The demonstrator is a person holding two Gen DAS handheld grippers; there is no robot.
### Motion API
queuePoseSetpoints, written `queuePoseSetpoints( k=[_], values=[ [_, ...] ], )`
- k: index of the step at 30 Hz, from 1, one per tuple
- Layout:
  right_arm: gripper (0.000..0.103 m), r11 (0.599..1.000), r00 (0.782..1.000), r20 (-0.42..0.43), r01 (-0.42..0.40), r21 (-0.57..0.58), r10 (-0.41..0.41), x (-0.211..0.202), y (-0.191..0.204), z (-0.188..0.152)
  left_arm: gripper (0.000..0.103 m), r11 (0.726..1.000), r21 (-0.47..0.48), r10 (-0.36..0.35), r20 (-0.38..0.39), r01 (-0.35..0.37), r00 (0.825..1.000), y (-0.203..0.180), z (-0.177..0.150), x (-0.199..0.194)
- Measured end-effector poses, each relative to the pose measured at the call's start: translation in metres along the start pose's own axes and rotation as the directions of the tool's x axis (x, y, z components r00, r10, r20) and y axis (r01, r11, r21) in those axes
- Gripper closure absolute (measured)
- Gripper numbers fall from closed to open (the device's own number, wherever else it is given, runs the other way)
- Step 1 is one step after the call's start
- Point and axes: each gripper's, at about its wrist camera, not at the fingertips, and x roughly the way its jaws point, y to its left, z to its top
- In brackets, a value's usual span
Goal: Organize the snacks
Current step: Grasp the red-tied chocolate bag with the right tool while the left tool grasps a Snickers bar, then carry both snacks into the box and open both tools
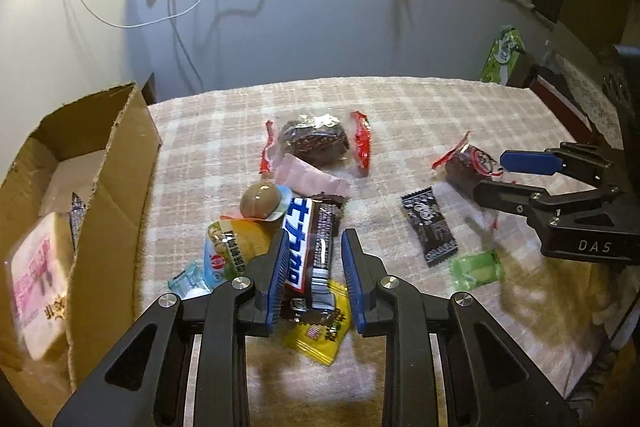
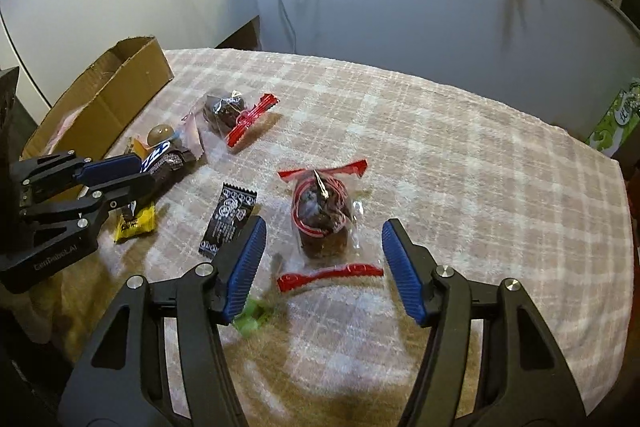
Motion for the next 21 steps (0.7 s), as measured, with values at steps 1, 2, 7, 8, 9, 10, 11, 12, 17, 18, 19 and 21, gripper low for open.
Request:
queuePoseSetpoints(
  k=[1,2,7,8,9,10,11,12,17,18,19,21],
  values=[
    [0.04,1.0,1.0,-0.005,-0.001,-0.005,0.001,0.002,0.001,0.001,0.078,1.0,-0.002,0.002,0.0,-0.002,1.0,0.001,0.001,0.001],
    [0.04,1.0,1.0,-0.014,0.002,-0.014,-0.002,0.006,0.002,0.003,0.078,1.0,-0.007,0.002,-0.001,-0.002,1.0,0.003,0.001,0.001],
    [0.057,1.0,0.998,-0.06,0.004,-0.023,-0.006,0.022,0.004,0.006,0.078,1.0,-0.004,0.005,-0.007,-0.005,1.0,0.004,0.004,0.005],
    [0.058,1.0,0.998,-0.06,0.003,-0.024,-0.004,0.023,0.004,0.005,0.078,1.0,0.009,0.013,-0.006,-0.013,1.0,0.002,0.004,0.005],
    [0.058,1.0,0.998,-0.06,0.0,-0.023,-0.001,0.023,0.003,0.005,0.078,0.999,0.022,0.027,-0.006,-0.027,1.0,0.001,0.003,0.006],
    [0.058,1.0,0.998,-0.06,-0.003,-0.022,0.002,0.022,0.003,0.005,0.078,0.999,0.027,0.036,-0.008,-0.036,0.999,0.0,0.003,0.007],
    [0.058,1.0,0.998,-0.061,-0.004,-0.022,0.003,0.023,0.003,0.005,0.073,0.999,0.023,0.039,-0.011,-0.038,0.999,0.001,0.003,0.008],
    [0.058,1.0,0.998,-0.061,-0.002,-0.022,0.001,0.022,0.003,0.005,0.069,0.999,0.016,0.035,-0.021,-0.034,0.999,0.002,0.004,0.009],
    [0.058,1.0,0.998,-0.062,-0.001,-0.027,-0.001,0.021,0.003,0.005,0.063,1.0,0.009,0.019,-0.041,-0.019,0.999,0.001,0.002,0.014],
    [0.058,1.0,0.998,-0.063,-0.001,-0.029,-0.001,0.021,0.002,0.005,0.065,1.0,0.017,0.023,-0.047,-0.022,0.999,-0.001,0.001,0.017],
    [0.058,1.0,0.998,-0.063,-0.001,-0.029,0.0,0.02,0.002,0.005,0.075,0.999,0.027,0.035,-0.051,-0.033,0.998,-0.004,0.0,0.019],
    [0.061,1.0,0.998,-0.061,0.0,-0.025,-0.002,0.021,0.002,0.005,0.075,0.999,0.024,0.044,-0.047,-0.042,0.998,-0.006,-0.001,0.02]
  ],
)
